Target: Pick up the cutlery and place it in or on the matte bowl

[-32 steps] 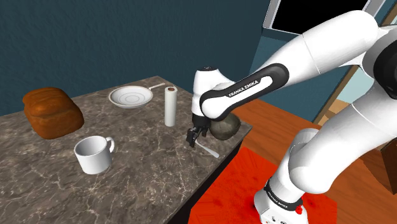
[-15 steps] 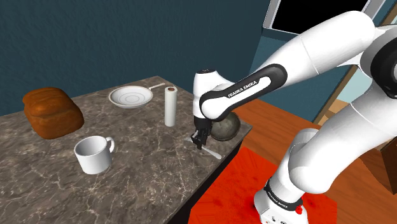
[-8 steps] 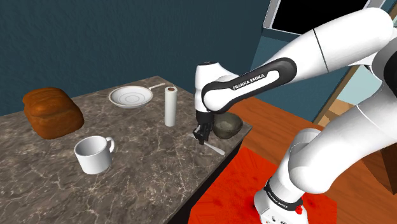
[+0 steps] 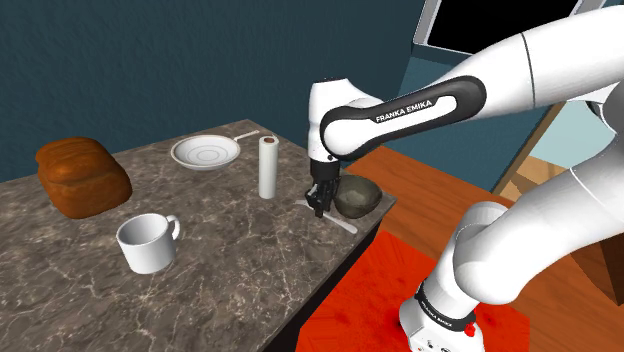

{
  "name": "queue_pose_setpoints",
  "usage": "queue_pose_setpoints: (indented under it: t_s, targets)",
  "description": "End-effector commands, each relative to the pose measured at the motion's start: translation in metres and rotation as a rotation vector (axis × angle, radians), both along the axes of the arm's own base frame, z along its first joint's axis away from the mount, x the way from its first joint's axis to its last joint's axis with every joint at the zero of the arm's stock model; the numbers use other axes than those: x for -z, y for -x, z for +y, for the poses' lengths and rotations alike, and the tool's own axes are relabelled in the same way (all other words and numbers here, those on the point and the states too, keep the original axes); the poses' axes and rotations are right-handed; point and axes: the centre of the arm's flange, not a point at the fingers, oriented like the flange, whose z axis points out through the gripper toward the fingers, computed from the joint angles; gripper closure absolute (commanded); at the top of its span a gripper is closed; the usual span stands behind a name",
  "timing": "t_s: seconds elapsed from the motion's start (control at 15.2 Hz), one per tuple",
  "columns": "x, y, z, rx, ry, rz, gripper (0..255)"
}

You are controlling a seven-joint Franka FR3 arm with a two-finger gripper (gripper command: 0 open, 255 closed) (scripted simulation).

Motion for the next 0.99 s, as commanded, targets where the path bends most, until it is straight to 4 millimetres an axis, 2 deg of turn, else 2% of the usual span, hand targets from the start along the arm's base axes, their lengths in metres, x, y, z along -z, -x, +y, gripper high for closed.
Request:
queue_pose_setpoints:
  t_s: [0.0,0.92]
  targets:
    - [-0.011,0.000,0.000,0.000,0.000,0.000,255]
    - [-0.085,0.000,0.000,0.000,0.000,0.000,255]
